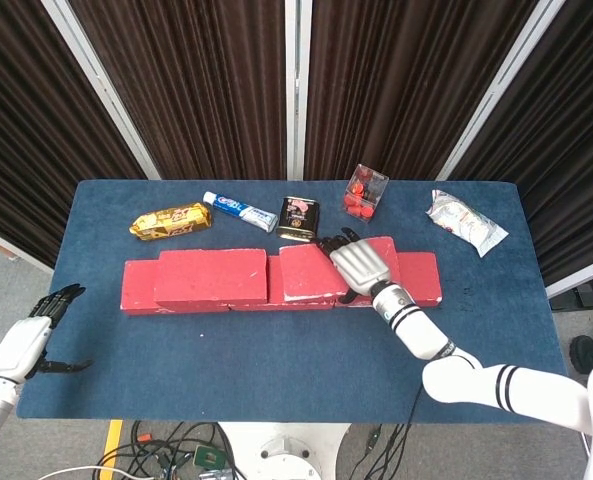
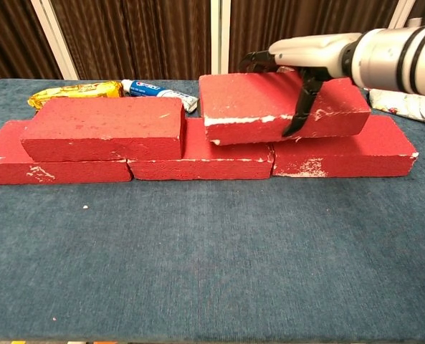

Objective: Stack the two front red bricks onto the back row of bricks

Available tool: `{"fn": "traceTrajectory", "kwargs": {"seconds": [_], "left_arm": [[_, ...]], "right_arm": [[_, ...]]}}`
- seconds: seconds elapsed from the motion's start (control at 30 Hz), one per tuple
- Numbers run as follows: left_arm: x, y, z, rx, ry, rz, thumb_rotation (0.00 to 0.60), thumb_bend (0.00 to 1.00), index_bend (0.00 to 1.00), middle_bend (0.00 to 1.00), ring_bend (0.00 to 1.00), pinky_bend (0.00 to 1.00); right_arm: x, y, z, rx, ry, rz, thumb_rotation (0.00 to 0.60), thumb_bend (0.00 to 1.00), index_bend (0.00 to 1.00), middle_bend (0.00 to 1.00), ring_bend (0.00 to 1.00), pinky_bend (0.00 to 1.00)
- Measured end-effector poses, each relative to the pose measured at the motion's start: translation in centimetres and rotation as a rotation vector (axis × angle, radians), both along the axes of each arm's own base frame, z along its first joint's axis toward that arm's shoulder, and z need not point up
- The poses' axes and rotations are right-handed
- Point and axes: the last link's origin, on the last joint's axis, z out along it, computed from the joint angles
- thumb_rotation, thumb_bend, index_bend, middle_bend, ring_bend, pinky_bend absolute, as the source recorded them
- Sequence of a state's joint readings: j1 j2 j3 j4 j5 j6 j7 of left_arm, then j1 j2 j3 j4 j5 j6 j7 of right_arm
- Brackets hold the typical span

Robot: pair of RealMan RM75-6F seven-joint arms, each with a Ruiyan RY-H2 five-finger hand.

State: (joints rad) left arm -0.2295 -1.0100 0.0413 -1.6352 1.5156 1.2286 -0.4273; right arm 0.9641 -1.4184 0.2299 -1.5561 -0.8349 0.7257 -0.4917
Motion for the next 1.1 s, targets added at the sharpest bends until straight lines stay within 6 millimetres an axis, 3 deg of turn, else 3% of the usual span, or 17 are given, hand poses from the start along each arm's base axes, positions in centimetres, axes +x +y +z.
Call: {"fn": "traceTrajectory", "kwargs": {"seconds": [0.57, 1.1], "left_arm": [[-0.7, 0.0, 0.2, 0.0, -0.015, 0.013, 0.6, 0.0, 0.0, 0.0, 0.0, 0.0], [-1.1, 0.0, 0.3, -0.004, -0.021, 0.021, 0.6, 0.0, 0.0, 0.0, 0.0, 0.0]], "right_arm": [[1.0, -0.6, -2.5, 0.005, 0.015, -0.04, 0.6, 0.1, 0.0, 0.21, 0.15, 0.0], [1.4, -0.3, -3.1, -0.018, 0.027, -0.054, 0.6, 0.1, 0.0, 0.2, 0.15, 0.0]]}}
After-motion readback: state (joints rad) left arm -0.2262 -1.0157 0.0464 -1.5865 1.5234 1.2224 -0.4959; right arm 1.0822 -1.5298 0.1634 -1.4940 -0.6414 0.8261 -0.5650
